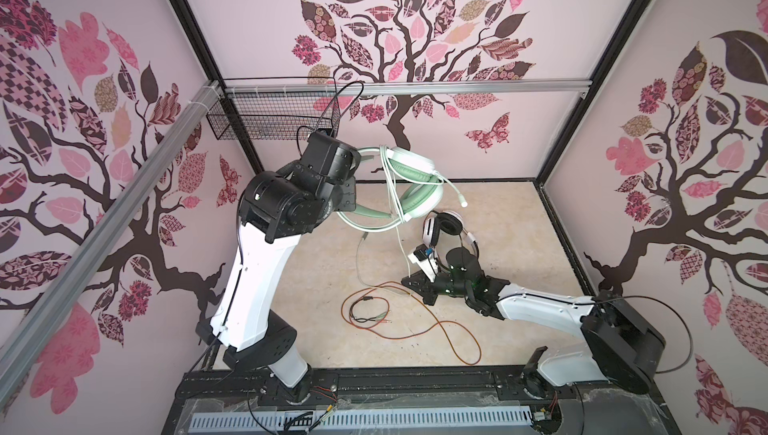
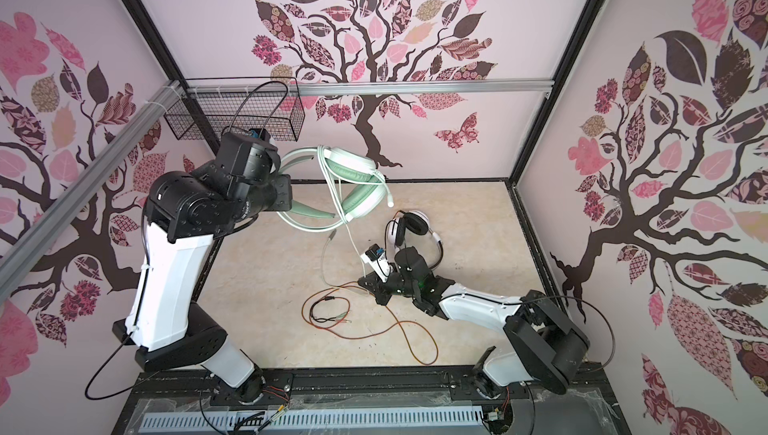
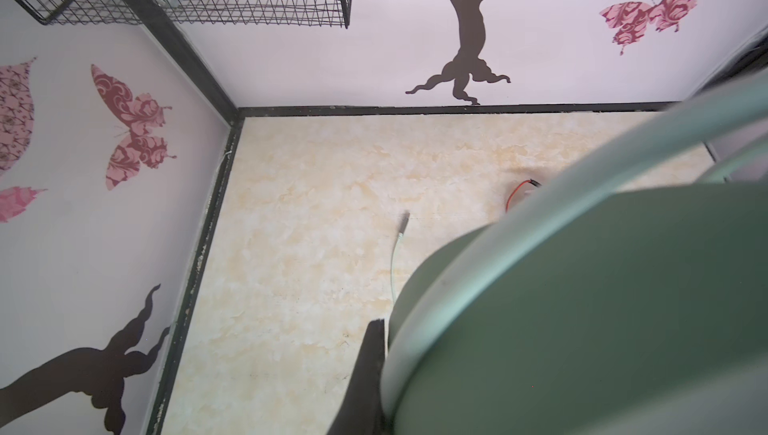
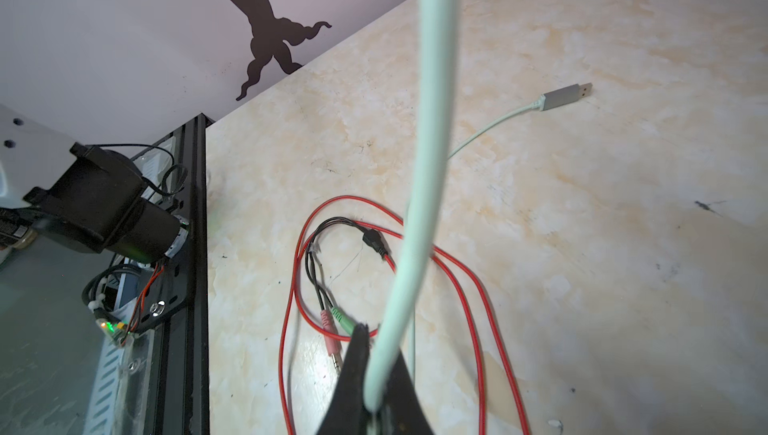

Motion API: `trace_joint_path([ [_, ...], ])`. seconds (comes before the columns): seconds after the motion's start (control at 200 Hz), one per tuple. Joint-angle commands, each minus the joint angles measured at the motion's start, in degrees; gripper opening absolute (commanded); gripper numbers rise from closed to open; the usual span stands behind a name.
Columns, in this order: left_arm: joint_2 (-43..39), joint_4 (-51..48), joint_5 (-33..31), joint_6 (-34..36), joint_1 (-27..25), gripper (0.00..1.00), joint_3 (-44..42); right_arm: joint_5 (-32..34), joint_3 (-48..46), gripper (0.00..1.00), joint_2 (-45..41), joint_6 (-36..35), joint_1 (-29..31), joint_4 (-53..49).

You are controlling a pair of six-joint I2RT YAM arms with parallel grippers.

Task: Wrap the headphones
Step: 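Carry the mint cable up over the headset with the right gripper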

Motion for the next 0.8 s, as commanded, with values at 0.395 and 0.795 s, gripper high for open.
trace_joint_path([
  [0.395, 1.1, 10.9, -10.5, 2.7, 1.4, 0.00, 0.6, 1.2, 4.3, 0.00, -12.3, -6.4, 2.9, -22.3],
  [0.795, -0.2, 13.5, -13.1, 2.9, 2.2, 0.00, -5.8, 7.0, 13.5, 0.00, -14.9, -10.8, 9.3, -34.8],
])
